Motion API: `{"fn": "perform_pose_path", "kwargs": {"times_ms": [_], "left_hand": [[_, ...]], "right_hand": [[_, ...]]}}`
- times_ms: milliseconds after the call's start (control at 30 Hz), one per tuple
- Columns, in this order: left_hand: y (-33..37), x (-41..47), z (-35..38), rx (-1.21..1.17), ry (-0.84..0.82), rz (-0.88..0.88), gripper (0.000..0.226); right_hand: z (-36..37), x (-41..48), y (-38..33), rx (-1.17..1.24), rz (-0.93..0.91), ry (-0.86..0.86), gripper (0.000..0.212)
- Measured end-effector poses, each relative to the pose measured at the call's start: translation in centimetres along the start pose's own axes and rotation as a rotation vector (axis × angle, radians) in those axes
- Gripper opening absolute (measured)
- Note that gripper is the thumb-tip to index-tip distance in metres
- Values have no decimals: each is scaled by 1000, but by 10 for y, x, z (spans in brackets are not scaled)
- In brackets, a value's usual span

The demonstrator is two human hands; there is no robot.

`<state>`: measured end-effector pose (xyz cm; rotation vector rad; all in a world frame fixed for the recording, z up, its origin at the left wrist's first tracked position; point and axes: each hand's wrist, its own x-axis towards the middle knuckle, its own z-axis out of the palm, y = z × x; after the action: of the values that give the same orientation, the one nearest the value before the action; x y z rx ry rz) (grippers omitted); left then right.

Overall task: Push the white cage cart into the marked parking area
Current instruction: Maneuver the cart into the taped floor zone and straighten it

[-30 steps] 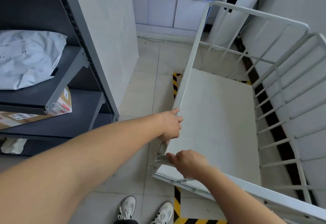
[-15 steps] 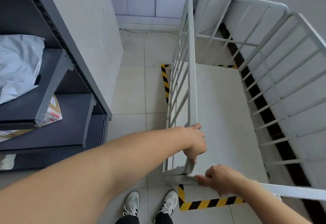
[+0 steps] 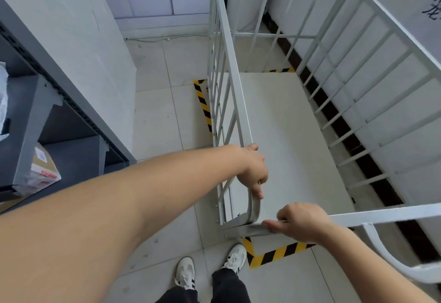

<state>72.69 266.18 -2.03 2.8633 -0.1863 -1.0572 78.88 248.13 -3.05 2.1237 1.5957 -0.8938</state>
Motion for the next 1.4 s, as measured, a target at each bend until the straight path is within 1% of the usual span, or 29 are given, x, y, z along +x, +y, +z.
{"fn": "perform_pose_path", "kwargs": {"times_ms": [100,267,467,700,867,1033,1133,1267,1400], "left_hand": [[2,2,0,25,-36,-10,50],[2,3,3,42,-17,-5,50],[0,5,3,58,6,-3,48],[-1,7,5,65,13,24,50],[-1,5,5,60,27,26,44],[-6,5,3,63,30,26,47],[-3,6,4,67,23,25,44],[0,5,4,69,20,30,47],[1,3,4,71,14,27,47]], "right_hand": [[4,1,-1,-2,23,13,78],[8,2,0,0,40,35,81],[3,1,-3,-16,46,49,80],[3,0,-5,-45,94,55,65],[1,-1,-8,-28,82,44,72],[-2,2,-6,-35,90,46,67],[-1,0,-7,-28,76,44,72],[3,-3,-6,-10,59,50,77],[2,-3,-7,-9,64,47,74]]}}
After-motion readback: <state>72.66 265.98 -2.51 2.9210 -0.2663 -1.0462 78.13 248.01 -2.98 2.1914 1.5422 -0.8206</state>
